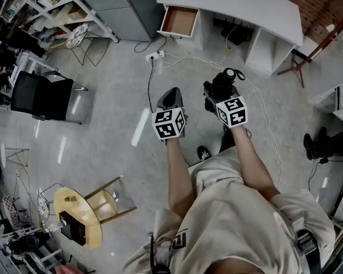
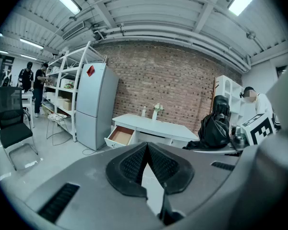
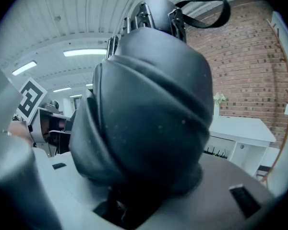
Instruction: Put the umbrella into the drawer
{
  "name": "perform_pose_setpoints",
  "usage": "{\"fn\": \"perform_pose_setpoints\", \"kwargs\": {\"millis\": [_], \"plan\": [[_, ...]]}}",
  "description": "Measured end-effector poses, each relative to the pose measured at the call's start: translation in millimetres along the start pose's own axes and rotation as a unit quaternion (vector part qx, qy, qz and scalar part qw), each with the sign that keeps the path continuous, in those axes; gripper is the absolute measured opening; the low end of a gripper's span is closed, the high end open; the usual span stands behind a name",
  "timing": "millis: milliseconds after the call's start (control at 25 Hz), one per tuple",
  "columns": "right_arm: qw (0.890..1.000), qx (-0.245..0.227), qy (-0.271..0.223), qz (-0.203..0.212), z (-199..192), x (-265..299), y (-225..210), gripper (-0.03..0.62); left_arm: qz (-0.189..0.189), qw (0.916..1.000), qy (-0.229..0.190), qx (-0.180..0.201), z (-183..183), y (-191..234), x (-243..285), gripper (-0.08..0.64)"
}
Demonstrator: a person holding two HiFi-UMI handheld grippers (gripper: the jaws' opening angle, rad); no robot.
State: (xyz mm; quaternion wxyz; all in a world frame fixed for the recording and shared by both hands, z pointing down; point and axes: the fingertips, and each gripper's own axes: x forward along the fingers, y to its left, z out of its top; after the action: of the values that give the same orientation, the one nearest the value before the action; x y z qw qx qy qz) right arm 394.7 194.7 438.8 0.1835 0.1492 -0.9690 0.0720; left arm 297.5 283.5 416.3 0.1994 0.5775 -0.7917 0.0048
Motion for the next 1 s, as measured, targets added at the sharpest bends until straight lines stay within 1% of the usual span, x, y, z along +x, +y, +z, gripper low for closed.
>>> {"fn": "perform_pose_setpoints", "kwargs": {"millis": [120, 240, 480, 720, 880, 1000], "plan": [[1.000, 0.004, -0.009, -0.006, 6.7, -1.0, 4.6, 0.276, -0.003, 0.9999, 0.004, 0.010, 1.7, 3.7, -4.3, 0.009], [1.000, 0.000, -0.007, -0.008, 6.2, 2.5, 7.5, 0.276, -0.002, 0.9999, 0.008, 0.010, -1.1, 11.7, -5.3, 0.009], [1.000, -0.003, 0.026, 0.010, -0.6, 19.6, 3.1, 0.276, 0.011, 0.9993, 0.034, 0.014, -11.0, 28.3, 1.2, 0.009], [1.000, 0.018, 0.023, 0.011, 9.9, 58.2, -7.8, 0.278, 0.042, 0.9980, 0.043, 0.019, -9.6, 70.6, 5.9, 0.009], [0.999, 0.033, 0.025, 0.006, 14.8, 94.0, -8.0, 0.278, 0.053, 0.9970, 0.056, 0.003, -11.0, 111.7, 13.8, 0.009], [0.999, 0.041, 0.025, 0.015, 23.5, 124.2, -4.3, 0.278, 0.063, 0.9962, 0.061, -0.008, -8.9, 141.6, 23.0, 0.009]]}}
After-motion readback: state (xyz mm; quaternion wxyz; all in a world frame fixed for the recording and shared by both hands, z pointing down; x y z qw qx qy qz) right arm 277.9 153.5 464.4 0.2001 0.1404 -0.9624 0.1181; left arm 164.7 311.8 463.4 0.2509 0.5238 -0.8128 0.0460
